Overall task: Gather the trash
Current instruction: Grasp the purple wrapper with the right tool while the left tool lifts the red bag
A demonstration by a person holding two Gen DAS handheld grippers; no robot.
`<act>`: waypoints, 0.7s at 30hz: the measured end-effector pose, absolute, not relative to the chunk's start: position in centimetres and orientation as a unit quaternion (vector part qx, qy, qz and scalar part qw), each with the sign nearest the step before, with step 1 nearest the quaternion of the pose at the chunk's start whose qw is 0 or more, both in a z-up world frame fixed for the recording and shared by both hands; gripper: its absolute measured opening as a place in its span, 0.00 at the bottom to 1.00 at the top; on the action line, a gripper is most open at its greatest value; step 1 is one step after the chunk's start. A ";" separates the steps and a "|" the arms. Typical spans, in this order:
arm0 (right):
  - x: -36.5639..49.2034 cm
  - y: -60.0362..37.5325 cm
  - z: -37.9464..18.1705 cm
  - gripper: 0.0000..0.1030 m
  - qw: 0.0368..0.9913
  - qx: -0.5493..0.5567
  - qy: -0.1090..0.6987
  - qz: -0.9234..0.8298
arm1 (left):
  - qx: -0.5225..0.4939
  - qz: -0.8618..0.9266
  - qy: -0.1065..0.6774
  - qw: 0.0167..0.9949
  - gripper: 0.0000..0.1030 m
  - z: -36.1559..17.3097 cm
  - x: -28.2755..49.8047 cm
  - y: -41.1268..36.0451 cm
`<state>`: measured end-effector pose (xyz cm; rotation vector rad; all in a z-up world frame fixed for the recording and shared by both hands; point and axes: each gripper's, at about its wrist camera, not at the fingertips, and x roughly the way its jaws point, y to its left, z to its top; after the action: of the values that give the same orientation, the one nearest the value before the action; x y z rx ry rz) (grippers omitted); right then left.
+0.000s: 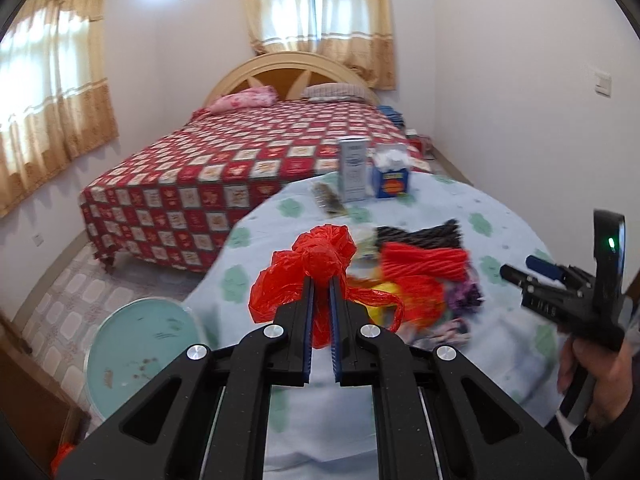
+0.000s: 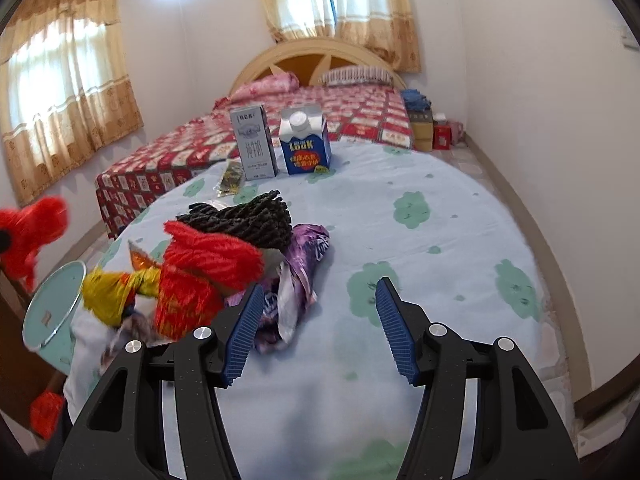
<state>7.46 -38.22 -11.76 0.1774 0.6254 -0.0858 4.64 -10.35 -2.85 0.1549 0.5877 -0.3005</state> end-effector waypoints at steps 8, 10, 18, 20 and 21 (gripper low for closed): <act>12.2 -37.5 -14.8 0.44 0.910 0.135 0.392 -0.024 | 0.069 -0.104 0.313 0.942 0.07 -4.9 5.4 -5.0; 12.8 -37.3 -15.7 0.36 0.901 0.140 0.411 -0.019 | 0.068 -0.102 0.318 0.940 0.07 -5.1 5.7 -4.3; 11.6 -36.3 -14.7 0.10 0.910 0.118 0.397 0.000 | 0.066 -0.101 0.307 0.944 0.07 -4.5 5.2 -3.2; 10.8 -36.1 -13.9 0.10 0.918 0.100 0.383 -0.011 | 0.065 -0.098 0.304 0.946 0.07 -4.3 5.4 -2.9; 10.1 -36.2 -13.3 0.10 0.923 0.090 0.373 -0.020 | 0.064 -0.096 0.302 0.946 0.07 -4.2 5.3 -2.8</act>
<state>10.06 -36.17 -13.32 0.1840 0.7665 -0.0415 5.29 -2.76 -4.20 0.1294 0.6150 -0.1951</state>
